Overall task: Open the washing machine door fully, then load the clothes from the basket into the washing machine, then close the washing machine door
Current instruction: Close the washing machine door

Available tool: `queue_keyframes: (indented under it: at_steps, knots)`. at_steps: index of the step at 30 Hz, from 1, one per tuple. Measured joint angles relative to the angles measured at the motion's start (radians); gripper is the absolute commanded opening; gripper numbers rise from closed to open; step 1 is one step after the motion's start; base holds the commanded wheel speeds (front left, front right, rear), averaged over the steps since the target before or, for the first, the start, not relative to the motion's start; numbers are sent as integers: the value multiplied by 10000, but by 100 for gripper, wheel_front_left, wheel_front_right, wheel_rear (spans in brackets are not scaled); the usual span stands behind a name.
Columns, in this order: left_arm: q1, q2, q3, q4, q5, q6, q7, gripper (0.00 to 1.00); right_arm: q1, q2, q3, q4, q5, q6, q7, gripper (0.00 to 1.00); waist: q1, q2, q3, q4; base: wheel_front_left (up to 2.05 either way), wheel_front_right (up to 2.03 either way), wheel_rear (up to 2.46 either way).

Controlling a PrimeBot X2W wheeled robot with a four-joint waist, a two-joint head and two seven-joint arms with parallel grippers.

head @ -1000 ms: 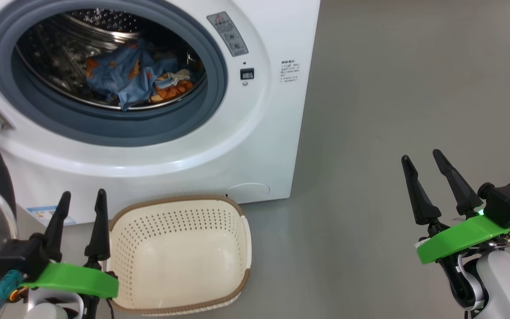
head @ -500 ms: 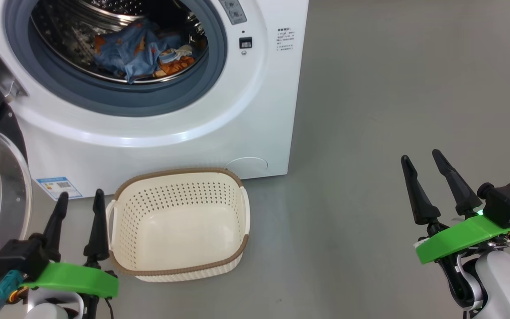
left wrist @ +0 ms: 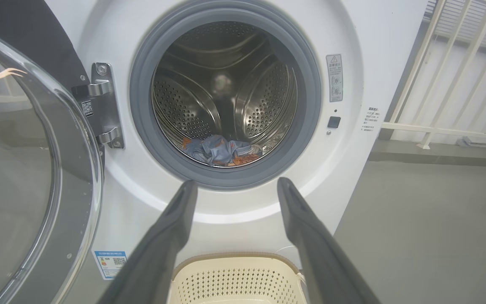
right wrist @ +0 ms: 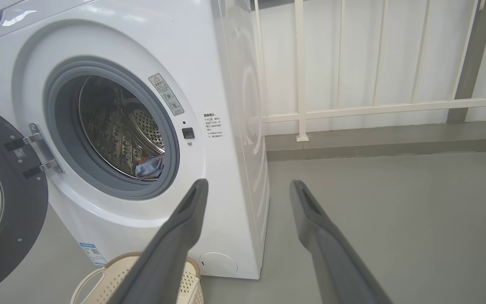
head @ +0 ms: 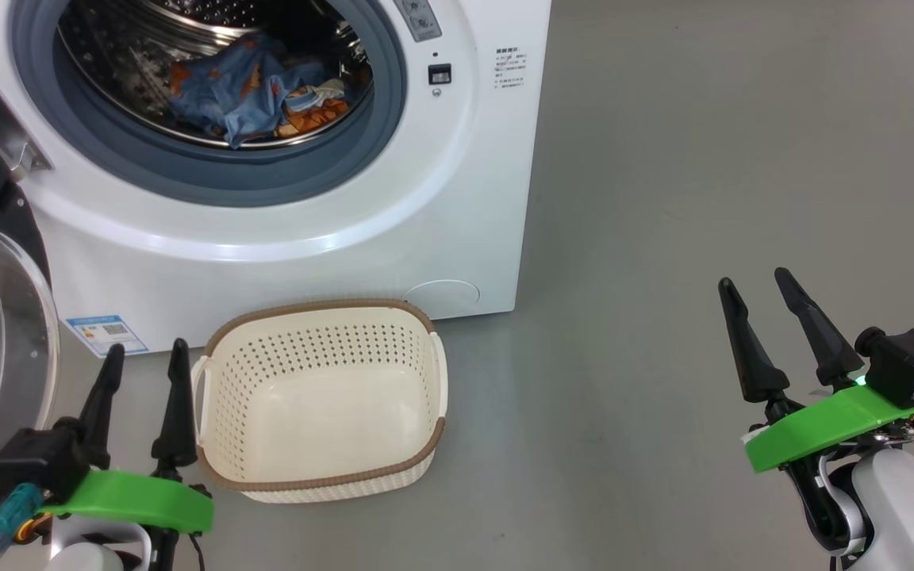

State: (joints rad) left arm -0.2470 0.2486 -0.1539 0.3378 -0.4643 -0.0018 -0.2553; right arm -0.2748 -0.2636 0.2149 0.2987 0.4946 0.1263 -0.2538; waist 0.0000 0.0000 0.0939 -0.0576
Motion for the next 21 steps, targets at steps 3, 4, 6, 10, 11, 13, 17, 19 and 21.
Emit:
queue_keyframes:
  at_steps: [3,4,6,10,11,13,17,19,21]
  knots:
    - [0,0,-4,0,-2,0,0,100,0,-2,0,0,0,0,0,100,0,0,-4,1,0,0,0]
    - [0,0,-4,0,-2,0,0,100,0,-2,0,2,0,0,0,100,0,0,-4,1,0,0,0]
    - [0,0,-10,2,-2,17,0,100,0,-2,0,2,0,0,0,100,0,0,1,5,0,0,0]
    - [0,0,-27,2,-2,27,0,100,0,-2,0,0,0,0,0,100,0,0,1,19,0,0,0]
    - [0,0,-29,2,-2,27,0,100,0,-2,0,0,0,0,0,100,0,0,-2,23,0,0,0]
    - [0,0,-33,2,0,27,0,100,0,-4,0,0,0,0,0,100,0,0,-10,34,0,0,0]
    - [0,0,-50,2,2,44,0,100,1,-4,2,2,0,0,0,100,0,0,-35,63,0,0,0]
    - [0,0,-59,4,4,113,0,100,1,-4,6,4,0,0,0,100,0,0,-43,85,0,0,0]
    - [0,0,-69,6,12,132,0,100,1,-4,13,8,0,0,0,100,0,0,-43,114,0,0,0]
